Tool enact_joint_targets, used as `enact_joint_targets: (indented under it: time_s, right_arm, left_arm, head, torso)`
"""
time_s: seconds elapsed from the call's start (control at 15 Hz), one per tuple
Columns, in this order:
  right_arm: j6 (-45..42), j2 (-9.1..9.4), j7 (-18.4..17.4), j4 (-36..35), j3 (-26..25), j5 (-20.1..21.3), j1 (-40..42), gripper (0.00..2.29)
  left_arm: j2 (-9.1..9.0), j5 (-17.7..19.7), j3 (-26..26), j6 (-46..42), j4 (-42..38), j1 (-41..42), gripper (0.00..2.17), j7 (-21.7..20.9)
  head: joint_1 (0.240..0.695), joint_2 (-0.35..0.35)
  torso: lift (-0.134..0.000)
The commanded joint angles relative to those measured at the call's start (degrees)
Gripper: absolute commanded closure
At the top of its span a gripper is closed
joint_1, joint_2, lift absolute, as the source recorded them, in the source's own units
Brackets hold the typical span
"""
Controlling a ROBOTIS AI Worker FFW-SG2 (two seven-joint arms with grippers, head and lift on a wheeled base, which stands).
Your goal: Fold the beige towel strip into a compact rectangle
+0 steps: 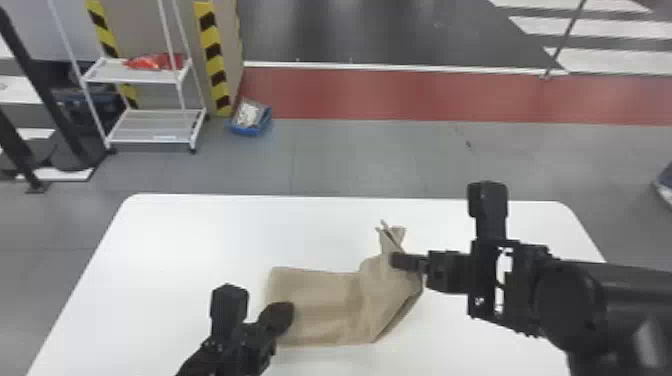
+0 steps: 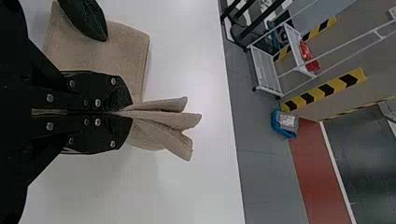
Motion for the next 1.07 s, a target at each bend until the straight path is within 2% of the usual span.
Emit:
enact_joint_targets:
  time_s: [0.0,0.53,1.0]
  right_arm:
    - [0.66,0.15,-0.78,-0.44,2.18,0.08,0.03,1.12]
    - [-2.16,0.29,-2.54,0.08,9.65,2.54,0.03,1.12]
    - [-10.77,0.29,-4.12,6.15,15.28,4.83,1.17,1.12]
  left_arm:
    - [-0.01,0.11,-0.83,-0.01,0.02,0.12,1.6,0.16]
    - [-0.18,0.38,-2.94,-0.53,-0.07,0.48,1.6,0.52]
    - [-0.27,1.08,-3.12,-1.06,-0.24,0.65,1.6,0.34]
  head:
    - [0.695,-0.049]
    - [0.695,-0.017]
    - [0.695,0.008]
  torso:
    - [0.0]
    - [0.0]
    - [0.0]
